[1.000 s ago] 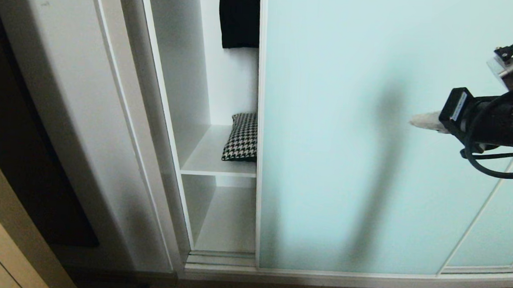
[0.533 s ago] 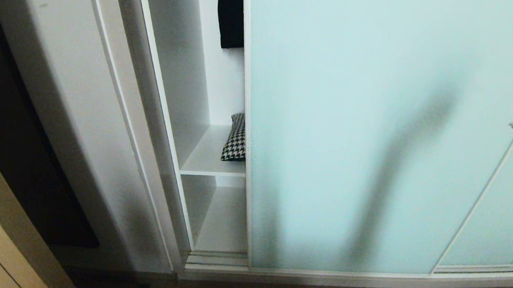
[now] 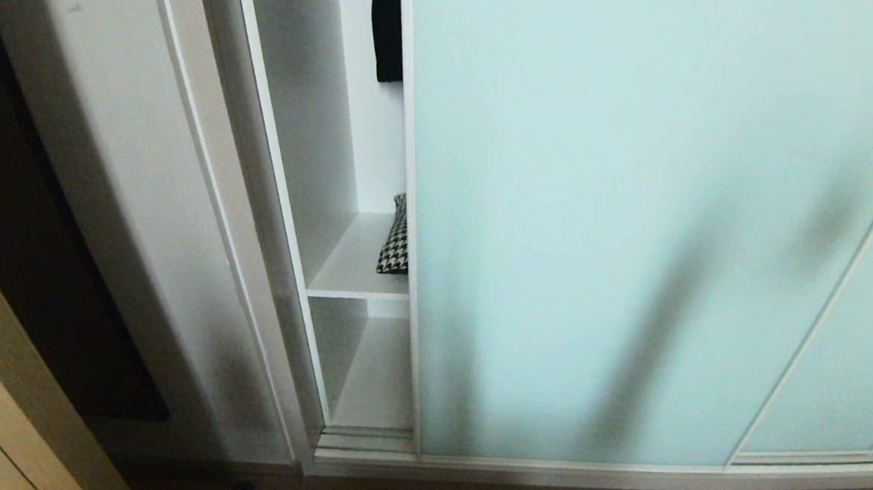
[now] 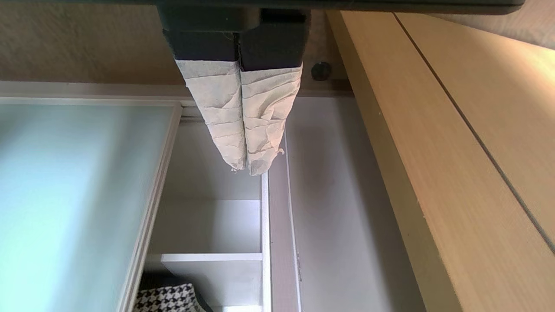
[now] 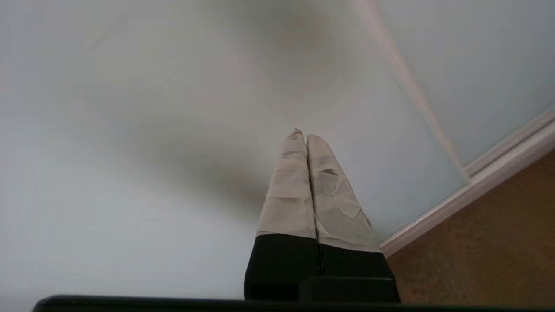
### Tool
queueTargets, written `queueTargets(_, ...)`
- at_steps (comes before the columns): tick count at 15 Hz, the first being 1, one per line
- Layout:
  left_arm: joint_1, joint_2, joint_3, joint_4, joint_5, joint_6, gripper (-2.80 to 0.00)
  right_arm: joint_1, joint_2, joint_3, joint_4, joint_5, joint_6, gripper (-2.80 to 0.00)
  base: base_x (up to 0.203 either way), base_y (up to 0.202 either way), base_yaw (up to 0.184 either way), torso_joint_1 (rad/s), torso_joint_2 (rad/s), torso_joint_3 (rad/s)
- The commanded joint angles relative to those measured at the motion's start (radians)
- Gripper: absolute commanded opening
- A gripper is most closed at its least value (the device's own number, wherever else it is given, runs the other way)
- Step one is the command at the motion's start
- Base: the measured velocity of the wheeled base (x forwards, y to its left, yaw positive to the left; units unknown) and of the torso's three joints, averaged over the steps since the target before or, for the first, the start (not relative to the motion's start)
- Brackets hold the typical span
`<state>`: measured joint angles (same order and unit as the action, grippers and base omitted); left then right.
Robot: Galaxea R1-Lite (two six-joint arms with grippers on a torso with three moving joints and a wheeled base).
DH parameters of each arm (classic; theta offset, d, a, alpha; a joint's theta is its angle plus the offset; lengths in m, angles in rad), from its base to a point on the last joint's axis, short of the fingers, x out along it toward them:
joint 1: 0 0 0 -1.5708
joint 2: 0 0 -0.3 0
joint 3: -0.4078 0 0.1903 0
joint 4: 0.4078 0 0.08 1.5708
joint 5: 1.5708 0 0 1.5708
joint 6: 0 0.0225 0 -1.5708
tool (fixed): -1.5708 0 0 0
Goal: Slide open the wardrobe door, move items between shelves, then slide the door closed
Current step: Close the door
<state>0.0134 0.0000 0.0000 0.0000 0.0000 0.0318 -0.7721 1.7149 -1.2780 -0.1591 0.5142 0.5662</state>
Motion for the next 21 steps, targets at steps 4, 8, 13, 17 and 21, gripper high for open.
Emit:
queueTargets(4,0.0,0.002,0.0,0.0,0.0,0.0,-2.8,-0.055,0.313,-0.25,0.003,0.105,0.008,-2.8,0.0,0.0,0.0,0.0,0.0,0.0)
queueTargets(8,0.0,0.002,0.0,0.0,0.0,0.0,-2.8,-0.056,0.45,-0.38,0.0,0.209,0.009,-2.8,0.0,0.0,0.0,0.0,0.0,0.0)
queueTargets(13,0.0,0.002,0.0,0.0,0.0,0.0,-2.8,-0.055,0.643,-0.607,0.001,0.211,0.009,-2.8,0.0,0.0,0.0,0.0,0.0,0.0)
queueTargets(17,0.0,0.002,0.0,0.0,0.0,0.0,-2.8,-0.023,0.7,-0.656,-0.04,0.121,0.006,-2.8,0.0,0.0,0.0,0.0,0.0,0.0)
queueTargets(21,0.0,0.002,0.0,0.0,0.0,0.0,-2.8,0.031,0.712,-0.655,-0.09,-0.004,0.004,-2.8,0.0,0.0,0.0,0.0,0.0,0.0)
